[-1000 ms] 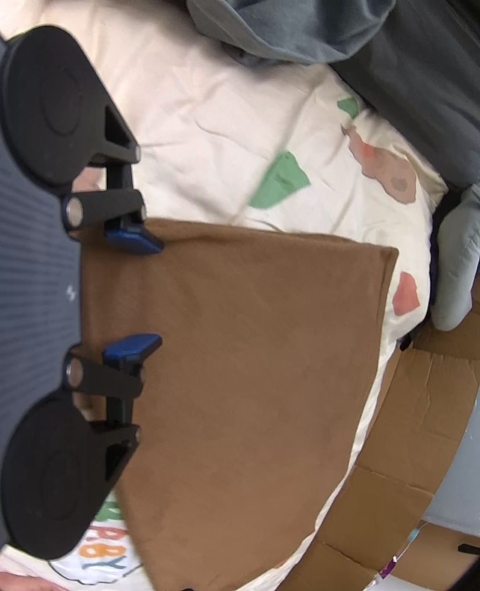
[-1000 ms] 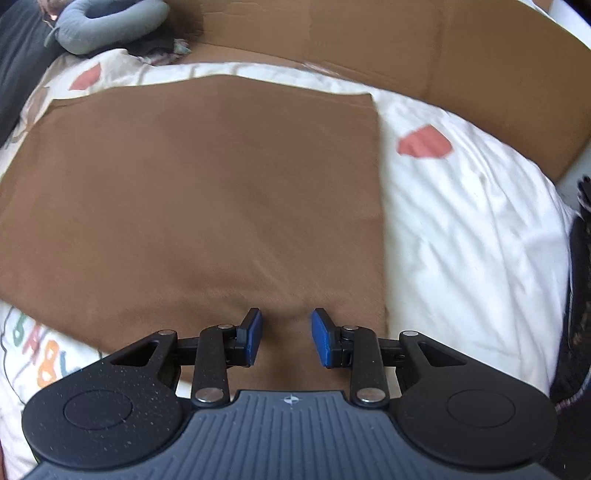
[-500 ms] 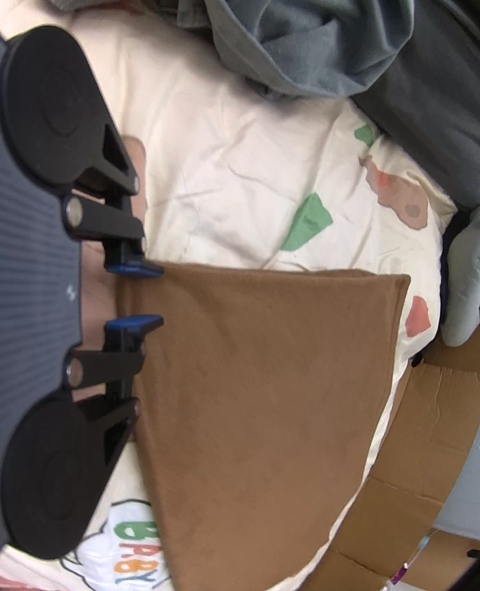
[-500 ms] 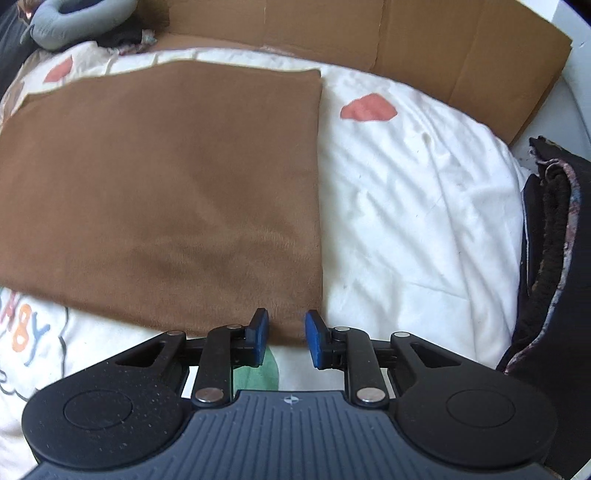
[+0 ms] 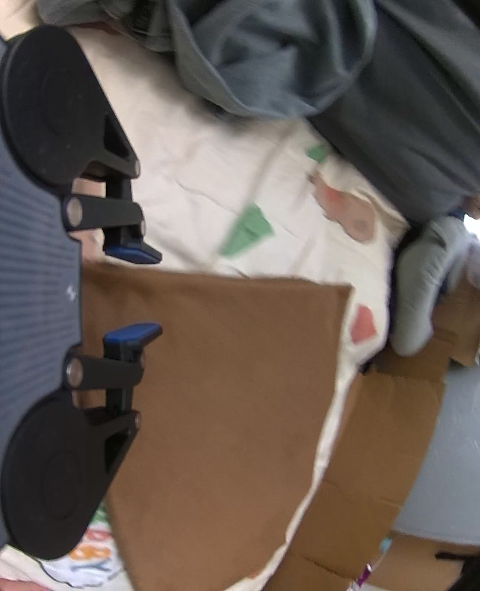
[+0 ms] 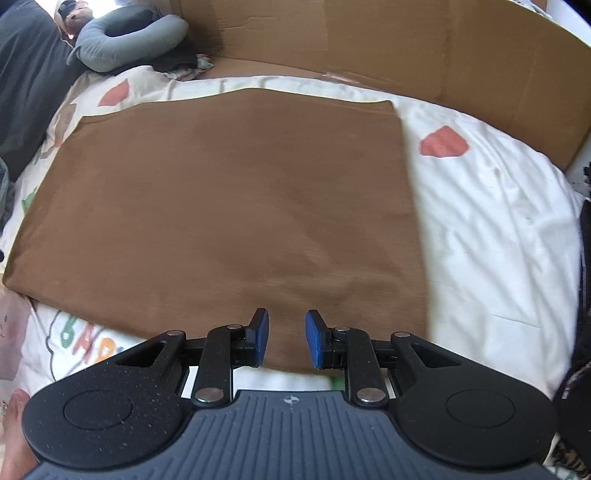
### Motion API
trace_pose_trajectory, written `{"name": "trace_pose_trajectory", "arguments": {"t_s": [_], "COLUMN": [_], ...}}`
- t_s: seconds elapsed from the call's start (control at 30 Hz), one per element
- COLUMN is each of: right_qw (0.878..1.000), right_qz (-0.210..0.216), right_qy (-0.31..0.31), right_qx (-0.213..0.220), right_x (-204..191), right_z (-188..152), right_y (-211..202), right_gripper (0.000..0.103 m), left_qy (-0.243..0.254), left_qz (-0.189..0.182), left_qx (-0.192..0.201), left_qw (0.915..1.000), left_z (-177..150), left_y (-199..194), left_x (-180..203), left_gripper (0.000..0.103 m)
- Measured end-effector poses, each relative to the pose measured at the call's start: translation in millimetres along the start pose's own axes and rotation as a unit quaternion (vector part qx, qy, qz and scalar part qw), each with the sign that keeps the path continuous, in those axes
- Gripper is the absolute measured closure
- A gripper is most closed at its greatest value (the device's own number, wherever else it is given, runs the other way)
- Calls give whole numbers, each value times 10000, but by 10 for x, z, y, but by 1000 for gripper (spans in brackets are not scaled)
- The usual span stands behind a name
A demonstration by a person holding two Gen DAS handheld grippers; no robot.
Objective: Fold clothes
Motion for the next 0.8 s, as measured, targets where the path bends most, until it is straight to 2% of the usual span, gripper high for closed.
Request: {"name": "trace_pose_trajectory", "arguments": {"t_s": [0.13,0.43,0.5,0.67,0.8], "right_qw": [10000,9998,9998,9989,9981], "right_qz": [48,125,112,99,272], "right_qy": [-57,-122,-155,-386,-503], "right_qx": [-17,-16,-111,-236,-209], "right_x": [-184,-499,-548,-691,-833], "right_z": [17,89,54,-83,-102], "right_y": [66,228,290,331,267], "right_gripper": [74,73,73,73,73], "left_qy": [15,147,168,369,448], "left_qz": [-156,-913,-1045,-1111,-1175], "left_qx": [143,-300,-395,-642,-730], "left_qw": [9998,9953,9936,9910,9894], "left_z": [92,-23,-77,-247,-286], "left_y": [6,256,308,402,396], "left_x": [164,731,812,959,1029], "left_gripper": [65,64,58,57,57]}}
Point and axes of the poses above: each gripper's, at about its wrist camera, not at the fingertips, and y roughly the way its jaws point, x to its right, z to its top, the point moved 4 cm from there along y, roughly the way its jaws point, and after that the axes turned 7 degrees about -z, right-handed, at the moved point
